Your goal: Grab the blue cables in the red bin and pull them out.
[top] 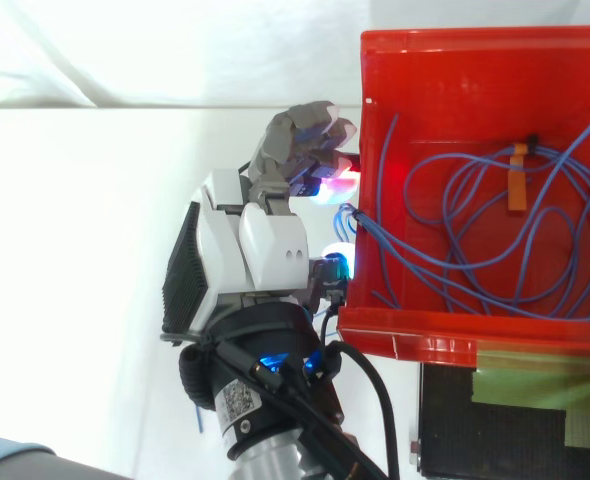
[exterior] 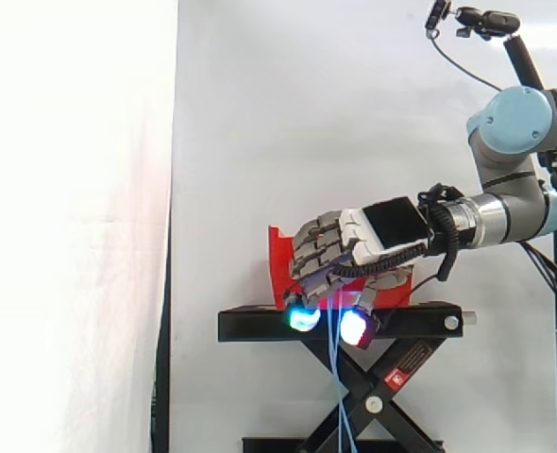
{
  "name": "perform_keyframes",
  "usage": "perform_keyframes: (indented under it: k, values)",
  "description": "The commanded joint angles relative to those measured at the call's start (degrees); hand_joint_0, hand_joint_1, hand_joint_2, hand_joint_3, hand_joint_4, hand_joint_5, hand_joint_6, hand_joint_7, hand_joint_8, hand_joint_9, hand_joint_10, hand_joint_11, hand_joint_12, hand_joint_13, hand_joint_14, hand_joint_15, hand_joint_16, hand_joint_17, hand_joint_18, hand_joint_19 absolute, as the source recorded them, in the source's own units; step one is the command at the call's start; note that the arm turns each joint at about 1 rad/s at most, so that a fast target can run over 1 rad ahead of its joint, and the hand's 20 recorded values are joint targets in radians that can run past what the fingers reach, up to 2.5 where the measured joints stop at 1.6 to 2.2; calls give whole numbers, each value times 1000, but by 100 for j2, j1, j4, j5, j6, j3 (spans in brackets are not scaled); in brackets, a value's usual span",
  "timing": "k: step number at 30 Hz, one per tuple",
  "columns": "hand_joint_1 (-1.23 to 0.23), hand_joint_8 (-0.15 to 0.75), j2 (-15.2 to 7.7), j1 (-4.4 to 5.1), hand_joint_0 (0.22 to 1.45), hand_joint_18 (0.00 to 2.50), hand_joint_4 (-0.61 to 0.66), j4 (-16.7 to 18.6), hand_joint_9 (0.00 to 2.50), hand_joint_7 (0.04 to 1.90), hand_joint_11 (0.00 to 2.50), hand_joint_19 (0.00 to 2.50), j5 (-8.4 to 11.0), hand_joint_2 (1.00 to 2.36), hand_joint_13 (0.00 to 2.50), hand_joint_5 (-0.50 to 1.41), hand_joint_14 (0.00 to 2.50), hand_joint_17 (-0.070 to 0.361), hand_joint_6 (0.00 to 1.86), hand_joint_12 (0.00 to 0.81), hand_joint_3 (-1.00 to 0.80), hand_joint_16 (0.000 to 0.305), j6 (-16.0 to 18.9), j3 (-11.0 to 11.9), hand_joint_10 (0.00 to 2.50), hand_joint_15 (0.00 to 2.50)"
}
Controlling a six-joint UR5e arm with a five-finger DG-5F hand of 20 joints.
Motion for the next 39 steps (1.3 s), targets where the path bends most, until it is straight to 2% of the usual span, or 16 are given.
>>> perform_keyframes:
  k: [1, 39]
  values:
    - [-998, 239, 0, 0, 718, 560, 117, 8, 949, 781, 840, 726, 0, 1000, 819, 768, 24, 101, 22, 340, -1000, 45, 0, 5, 26, 659]
    - [-979, 227, 0, 0, 751, 588, 49, 79, 1067, 846, 868, 727, 0, 1000, 881, 939, 26, 95, 3, 320, -1000, 42, -18, -4, 28, 670]
